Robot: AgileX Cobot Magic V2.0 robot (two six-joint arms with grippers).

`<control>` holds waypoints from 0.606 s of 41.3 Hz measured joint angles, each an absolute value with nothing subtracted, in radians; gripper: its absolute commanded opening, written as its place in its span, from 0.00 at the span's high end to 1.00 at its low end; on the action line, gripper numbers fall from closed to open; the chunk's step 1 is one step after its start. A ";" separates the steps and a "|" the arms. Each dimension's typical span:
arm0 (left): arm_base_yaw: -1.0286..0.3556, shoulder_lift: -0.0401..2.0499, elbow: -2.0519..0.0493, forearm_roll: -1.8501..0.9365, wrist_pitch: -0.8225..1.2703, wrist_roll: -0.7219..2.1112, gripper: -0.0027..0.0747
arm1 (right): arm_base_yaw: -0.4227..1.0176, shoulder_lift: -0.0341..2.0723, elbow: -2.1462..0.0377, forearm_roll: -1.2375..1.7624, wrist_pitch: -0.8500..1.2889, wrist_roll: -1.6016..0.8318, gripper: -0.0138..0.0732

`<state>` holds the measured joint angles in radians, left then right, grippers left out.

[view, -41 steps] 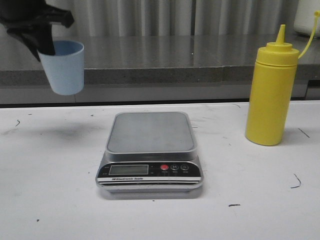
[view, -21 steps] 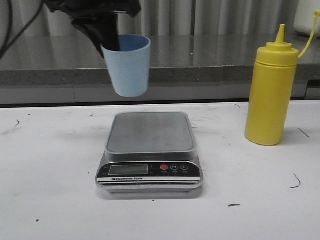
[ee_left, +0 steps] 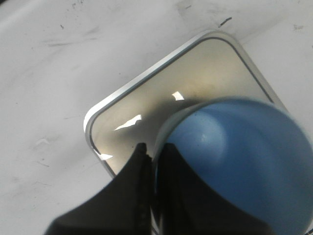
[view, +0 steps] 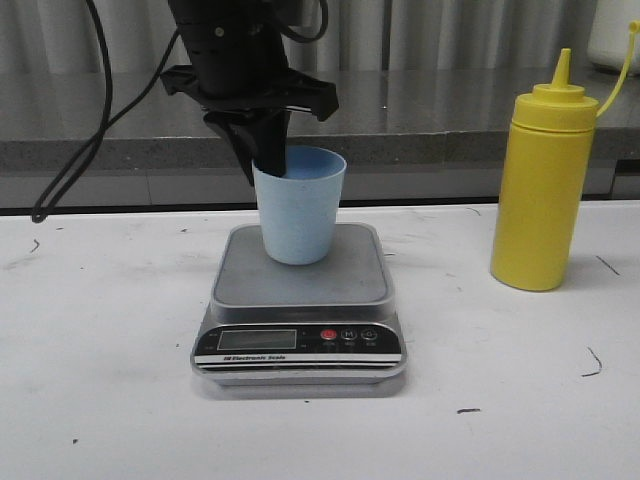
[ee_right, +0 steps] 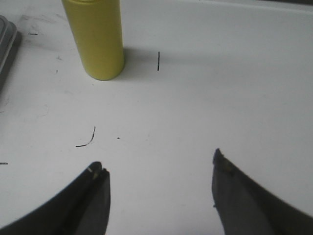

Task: Pour seasoning into cup on scale with both arms
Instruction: 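Lift the blue cup with the left gripper and carry it over the scale, then set the cup on the scale, open the left gripper and withdraw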

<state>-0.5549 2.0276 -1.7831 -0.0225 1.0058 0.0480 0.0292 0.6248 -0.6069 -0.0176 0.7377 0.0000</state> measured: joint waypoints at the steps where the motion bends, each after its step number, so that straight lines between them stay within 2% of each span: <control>1: -0.555 2.028 -1.783 -0.026 1.006 0.048 0.94 | 0.029 0.625 -0.607 -0.018 0.738 0.000 0.29; 8: -0.555 2.028 -1.784 -0.044 1.020 0.048 0.60 | 0.029 0.625 -0.607 -0.018 0.738 0.000 0.29; 11: -0.555 2.028 -1.784 -0.049 1.025 0.048 0.49 | 0.029 0.625 -0.607 -0.018 0.738 0.000 0.29; 19: -0.555 2.015 -1.784 -0.052 1.038 0.048 0.48 | 0.029 0.625 -0.607 -0.018 0.738 0.000 0.29; 25: -0.555 1.920 -1.755 -0.052 1.046 0.048 0.48 | 0.029 0.625 -0.607 -0.018 0.738 0.000 0.29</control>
<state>-0.5549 1.9197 -1.7553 -0.0523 1.0462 0.0480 0.0292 0.6248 -0.6069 -0.0176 0.7377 0.0000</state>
